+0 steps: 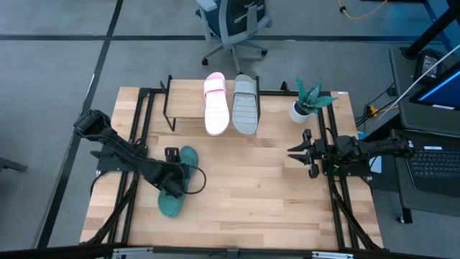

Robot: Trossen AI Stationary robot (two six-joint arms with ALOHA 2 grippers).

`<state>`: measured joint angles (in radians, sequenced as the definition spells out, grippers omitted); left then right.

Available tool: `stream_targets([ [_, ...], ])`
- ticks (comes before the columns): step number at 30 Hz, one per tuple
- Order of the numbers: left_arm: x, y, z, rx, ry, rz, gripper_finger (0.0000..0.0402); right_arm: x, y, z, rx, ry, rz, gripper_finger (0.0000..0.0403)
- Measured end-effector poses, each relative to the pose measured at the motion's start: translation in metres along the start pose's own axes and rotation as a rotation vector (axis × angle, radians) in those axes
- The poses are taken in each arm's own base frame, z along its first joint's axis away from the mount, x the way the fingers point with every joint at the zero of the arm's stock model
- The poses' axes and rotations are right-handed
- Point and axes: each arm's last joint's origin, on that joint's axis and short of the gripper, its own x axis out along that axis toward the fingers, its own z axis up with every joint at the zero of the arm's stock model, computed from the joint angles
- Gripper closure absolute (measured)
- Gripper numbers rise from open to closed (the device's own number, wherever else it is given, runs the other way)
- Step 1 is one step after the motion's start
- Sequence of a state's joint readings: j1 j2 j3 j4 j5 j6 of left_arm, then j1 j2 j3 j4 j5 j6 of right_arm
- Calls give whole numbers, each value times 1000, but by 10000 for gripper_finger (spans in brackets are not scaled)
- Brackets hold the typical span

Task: Pick and place slippers onto the shelf
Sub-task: Put the pair of green slippers on the shelf

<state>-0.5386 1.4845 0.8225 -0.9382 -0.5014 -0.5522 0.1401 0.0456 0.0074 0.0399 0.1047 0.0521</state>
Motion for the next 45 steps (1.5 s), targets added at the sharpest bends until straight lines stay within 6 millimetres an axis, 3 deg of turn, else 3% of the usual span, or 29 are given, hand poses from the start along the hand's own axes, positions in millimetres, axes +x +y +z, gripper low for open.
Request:
stream_targets([
  [16, 9, 12, 7, -46, 69, -64, 197, 0, 0, 0, -4, 0, 0, 311],
  [31, 9, 12, 7, -43, 73, -87, 323, 0, 0, 0, -7, 1, 0, 311],
  [45, -4, 22, 4, -81, 16, -103, 385, 0, 0, 0, -8, 1, 0, 311],
])
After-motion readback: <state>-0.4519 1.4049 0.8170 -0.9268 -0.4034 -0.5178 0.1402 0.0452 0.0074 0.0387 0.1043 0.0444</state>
